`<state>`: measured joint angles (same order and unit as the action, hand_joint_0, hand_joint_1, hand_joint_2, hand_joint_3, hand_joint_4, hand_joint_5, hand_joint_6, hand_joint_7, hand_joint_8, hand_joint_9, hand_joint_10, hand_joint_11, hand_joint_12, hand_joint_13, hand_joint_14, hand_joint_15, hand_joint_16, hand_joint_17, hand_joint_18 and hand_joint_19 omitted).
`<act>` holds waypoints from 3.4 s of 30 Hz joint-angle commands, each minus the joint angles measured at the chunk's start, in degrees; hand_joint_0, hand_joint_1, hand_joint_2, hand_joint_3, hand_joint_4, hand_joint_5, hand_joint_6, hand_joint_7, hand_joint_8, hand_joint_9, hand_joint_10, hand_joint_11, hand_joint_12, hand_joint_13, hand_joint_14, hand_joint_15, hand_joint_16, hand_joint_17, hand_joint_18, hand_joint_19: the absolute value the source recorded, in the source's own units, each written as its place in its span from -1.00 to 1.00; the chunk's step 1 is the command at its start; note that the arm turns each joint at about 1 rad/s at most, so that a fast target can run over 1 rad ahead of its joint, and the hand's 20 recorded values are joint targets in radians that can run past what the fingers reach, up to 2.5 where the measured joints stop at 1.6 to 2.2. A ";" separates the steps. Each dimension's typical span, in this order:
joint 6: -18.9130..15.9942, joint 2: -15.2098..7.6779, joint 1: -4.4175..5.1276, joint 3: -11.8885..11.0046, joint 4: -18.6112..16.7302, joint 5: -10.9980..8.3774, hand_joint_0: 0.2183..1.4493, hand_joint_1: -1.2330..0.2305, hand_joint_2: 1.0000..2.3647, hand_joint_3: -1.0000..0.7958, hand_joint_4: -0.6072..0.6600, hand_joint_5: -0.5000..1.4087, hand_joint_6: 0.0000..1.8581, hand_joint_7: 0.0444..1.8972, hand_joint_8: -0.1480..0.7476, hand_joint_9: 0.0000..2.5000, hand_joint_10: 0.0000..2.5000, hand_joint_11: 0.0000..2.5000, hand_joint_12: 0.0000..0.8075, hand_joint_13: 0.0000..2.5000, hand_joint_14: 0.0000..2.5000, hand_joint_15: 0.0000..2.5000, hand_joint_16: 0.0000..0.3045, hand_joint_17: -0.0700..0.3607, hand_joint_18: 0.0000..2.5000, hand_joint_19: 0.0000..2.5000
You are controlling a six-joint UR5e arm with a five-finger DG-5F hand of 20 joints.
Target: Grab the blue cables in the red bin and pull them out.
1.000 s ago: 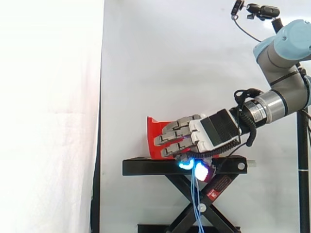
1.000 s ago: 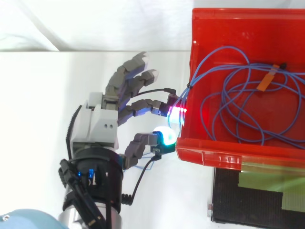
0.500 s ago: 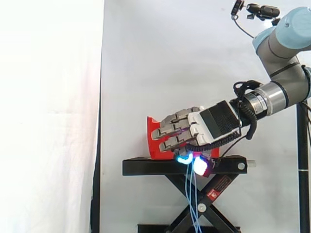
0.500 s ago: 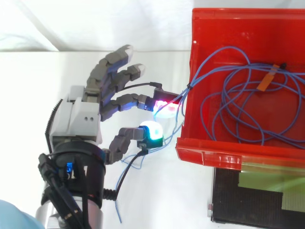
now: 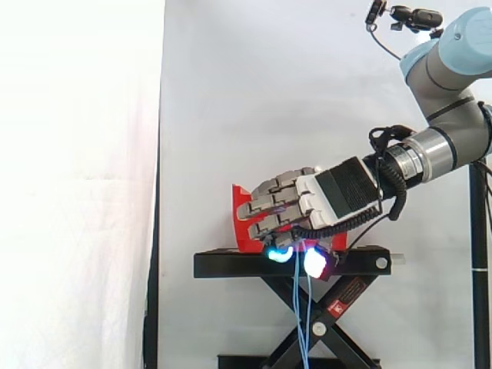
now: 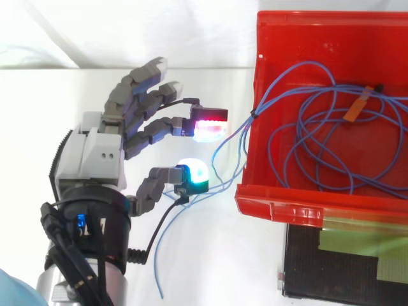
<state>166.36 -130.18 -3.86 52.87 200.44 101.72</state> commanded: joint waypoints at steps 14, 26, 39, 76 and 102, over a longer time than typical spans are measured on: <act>-1.87 -0.07 0.08 1.97 -3.92 3.66 0.03 -0.46 -1.00 -1.00 0.35 0.39 -0.99 -0.31 -0.10 -0.52 -0.99 -0.65 -0.21 -0.69 -0.99 -0.71 -0.73 -0.24 -0.70 -0.54; -1.87 -0.07 -0.97 1.97 -3.48 5.16 0.04 -0.47 -1.00 -1.00 0.35 0.39 -0.99 -0.32 -0.10 -0.52 -0.99 -0.65 -0.21 -0.69 -0.99 -0.71 -0.73 -0.24 -0.70 -0.54; -1.61 -0.07 -2.12 1.97 -2.16 6.21 0.03 -0.47 -1.00 -1.00 0.34 0.38 -0.99 -0.32 -0.10 -0.52 -0.99 -0.65 -0.21 -0.69 -0.99 -0.71 -0.73 -0.24 -0.70 -0.54; 2.35 -0.07 -3.17 3.82 -5.24 6.83 0.03 -0.46 -1.00 -1.00 0.32 0.34 -0.99 -0.37 -0.10 -0.52 -0.99 -0.66 -0.21 -0.68 -0.99 -0.71 -0.73 -0.24 -0.70 -0.53; 2.35 -0.07 -3.52 4.34 -6.73 7.27 0.03 -0.46 -1.00 -1.00 0.33 0.33 -0.99 -0.36 -0.11 -0.52 -0.99 -0.66 -0.21 -0.67 -0.99 -0.69 -0.73 -0.24 -0.69 -0.53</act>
<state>168.70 -130.26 -7.36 57.22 193.72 108.98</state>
